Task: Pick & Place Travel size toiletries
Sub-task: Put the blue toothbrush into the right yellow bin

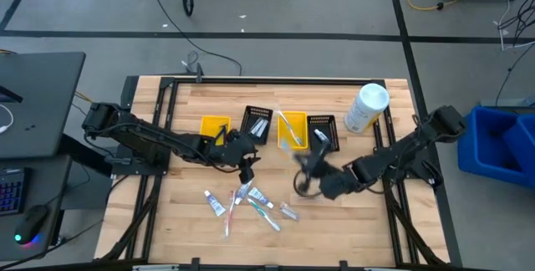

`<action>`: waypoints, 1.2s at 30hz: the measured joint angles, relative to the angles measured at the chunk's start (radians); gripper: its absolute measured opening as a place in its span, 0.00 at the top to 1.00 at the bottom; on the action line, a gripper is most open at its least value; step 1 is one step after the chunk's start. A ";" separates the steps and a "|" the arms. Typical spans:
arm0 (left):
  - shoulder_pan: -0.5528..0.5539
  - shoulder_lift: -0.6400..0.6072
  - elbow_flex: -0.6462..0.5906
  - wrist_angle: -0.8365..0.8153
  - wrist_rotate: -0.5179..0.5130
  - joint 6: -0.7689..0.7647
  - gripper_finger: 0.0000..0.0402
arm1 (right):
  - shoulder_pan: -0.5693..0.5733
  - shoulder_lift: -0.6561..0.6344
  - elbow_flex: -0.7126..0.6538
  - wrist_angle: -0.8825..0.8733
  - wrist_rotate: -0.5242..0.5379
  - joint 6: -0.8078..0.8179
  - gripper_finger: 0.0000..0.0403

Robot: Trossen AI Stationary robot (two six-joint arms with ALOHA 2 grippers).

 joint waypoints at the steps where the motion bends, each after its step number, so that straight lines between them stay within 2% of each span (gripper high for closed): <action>1: 0.000 0.000 0.000 -0.001 0.000 0.000 0.65 | -0.016 0.000 0.000 0.000 0.091 0.011 0.91; 4: 0.000 0.000 0.000 -0.004 0.000 0.000 0.65 | -0.073 0.000 0.000 0.000 0.269 0.111 0.91; 7: 0.000 0.000 0.000 -0.004 0.000 0.001 0.65 | -0.144 0.001 0.000 -0.001 0.278 0.222 0.91; 11: 0.000 0.000 0.000 -0.004 0.000 0.001 0.65 | -0.250 0.010 0.000 0.005 0.153 0.280 0.91; 16: 0.000 0.000 0.000 -0.004 -0.014 0.001 0.65 | -0.371 0.062 0.001 0.046 -0.024 0.277 0.91; 21: 0.000 0.000 0.000 -0.003 -0.016 0.000 0.65 | -0.460 0.149 0.001 0.067 -0.044 0.223 0.91; 28: 0.000 0.000 0.000 -0.003 -0.015 -0.001 0.65 | -0.537 0.268 0.001 0.184 -0.247 0.130 0.91; 36: 0.000 0.000 0.000 -0.003 -0.015 -0.002 0.65 | -0.550 0.303 0.002 0.197 -0.267 0.124 0.91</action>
